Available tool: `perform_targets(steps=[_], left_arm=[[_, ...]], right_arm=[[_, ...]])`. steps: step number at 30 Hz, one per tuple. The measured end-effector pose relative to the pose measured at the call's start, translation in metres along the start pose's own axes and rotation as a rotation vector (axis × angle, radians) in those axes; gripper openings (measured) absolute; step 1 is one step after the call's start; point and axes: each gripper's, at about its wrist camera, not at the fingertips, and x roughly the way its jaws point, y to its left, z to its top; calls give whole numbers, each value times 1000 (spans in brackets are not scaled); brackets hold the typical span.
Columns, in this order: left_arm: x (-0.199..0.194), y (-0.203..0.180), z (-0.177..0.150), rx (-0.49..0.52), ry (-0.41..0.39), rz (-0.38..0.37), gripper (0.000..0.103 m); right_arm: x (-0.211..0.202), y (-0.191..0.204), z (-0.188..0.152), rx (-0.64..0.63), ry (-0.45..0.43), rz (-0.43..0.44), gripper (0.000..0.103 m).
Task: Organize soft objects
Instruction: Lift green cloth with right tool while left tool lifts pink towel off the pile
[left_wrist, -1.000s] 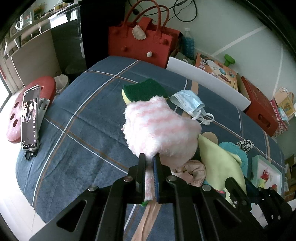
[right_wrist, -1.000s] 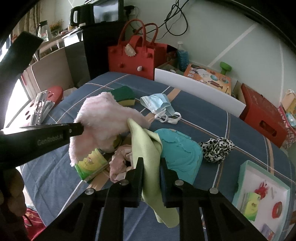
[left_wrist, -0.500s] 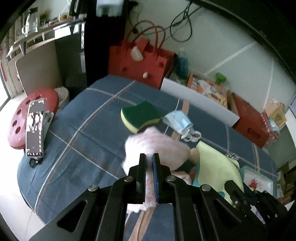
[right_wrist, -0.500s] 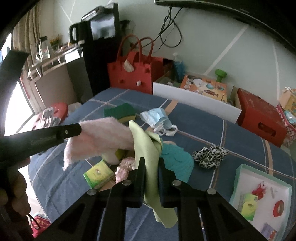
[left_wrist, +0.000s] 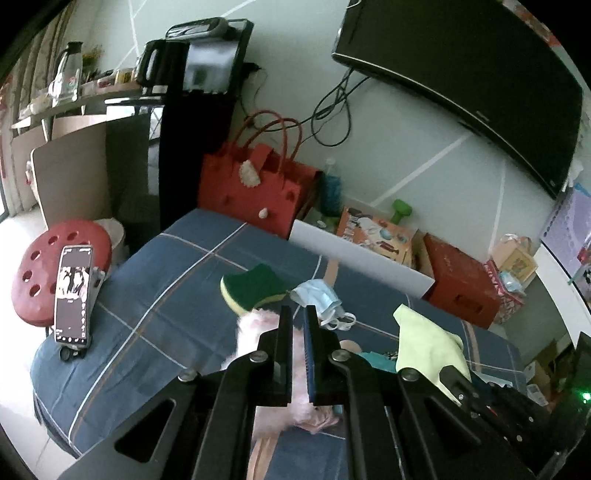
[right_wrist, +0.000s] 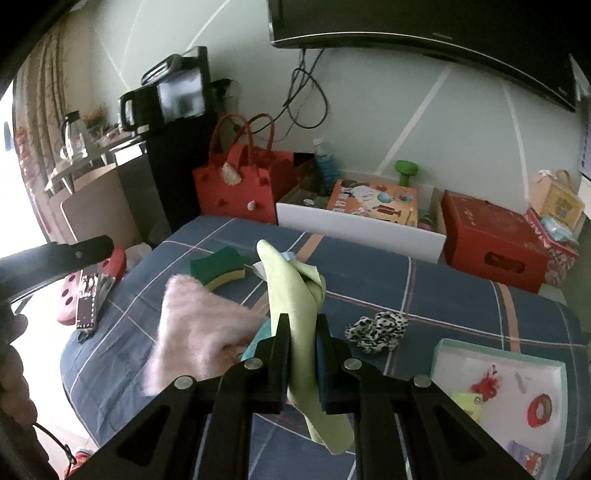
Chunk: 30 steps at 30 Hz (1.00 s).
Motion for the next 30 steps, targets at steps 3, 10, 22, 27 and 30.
perform_targets(steps=[3,10,22,27,30], left_arm=[[13,-2,-4,12,50,15,5],[47,8,-17,6,167,60,5],[72,16,-28,-10,266,88,67],[89,-5,-41,80,332,73,82],[104,-13,-51,122,378,101,82]], right_arm=[[0,-6,-1,18,7,-6,13],[9,-14,-5,36,45,-19,13],[10,-42,-11,97,81,-66,13],[8,-47,-10,115,79,-63,13],[7,-50,-11,125,78,-61,13]])
